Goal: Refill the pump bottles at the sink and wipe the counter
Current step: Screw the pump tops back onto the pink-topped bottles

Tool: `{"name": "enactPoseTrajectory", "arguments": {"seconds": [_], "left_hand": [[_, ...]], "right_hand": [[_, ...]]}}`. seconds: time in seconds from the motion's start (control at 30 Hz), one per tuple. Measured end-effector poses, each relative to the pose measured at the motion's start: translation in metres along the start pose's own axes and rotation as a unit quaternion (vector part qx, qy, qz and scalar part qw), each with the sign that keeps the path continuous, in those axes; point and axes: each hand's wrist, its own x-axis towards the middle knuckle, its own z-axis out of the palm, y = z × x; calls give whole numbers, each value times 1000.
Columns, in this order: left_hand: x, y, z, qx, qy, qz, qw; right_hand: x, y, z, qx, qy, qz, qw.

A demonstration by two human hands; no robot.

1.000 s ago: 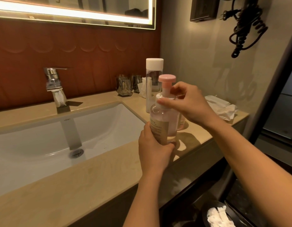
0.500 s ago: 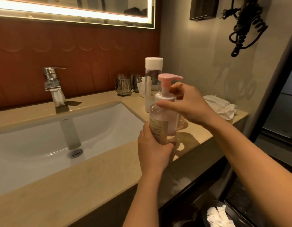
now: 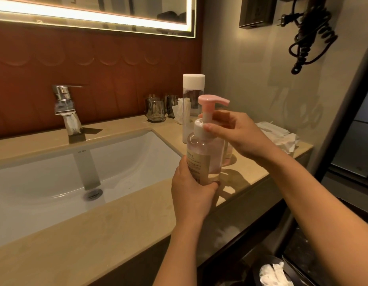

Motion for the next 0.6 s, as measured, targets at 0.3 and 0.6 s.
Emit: {"name": "enactPoseTrajectory", "arguments": {"seconds": [0.3, 0.6], "left_hand": [[-2, 2, 1, -2, 10, -2, 1000], [2, 0, 3, 13, 8, 9, 1000]], "right_hand": [[-3, 0, 10, -42, 84, -47, 995], [-20, 42, 19, 2, 248, -78, 966]]}}
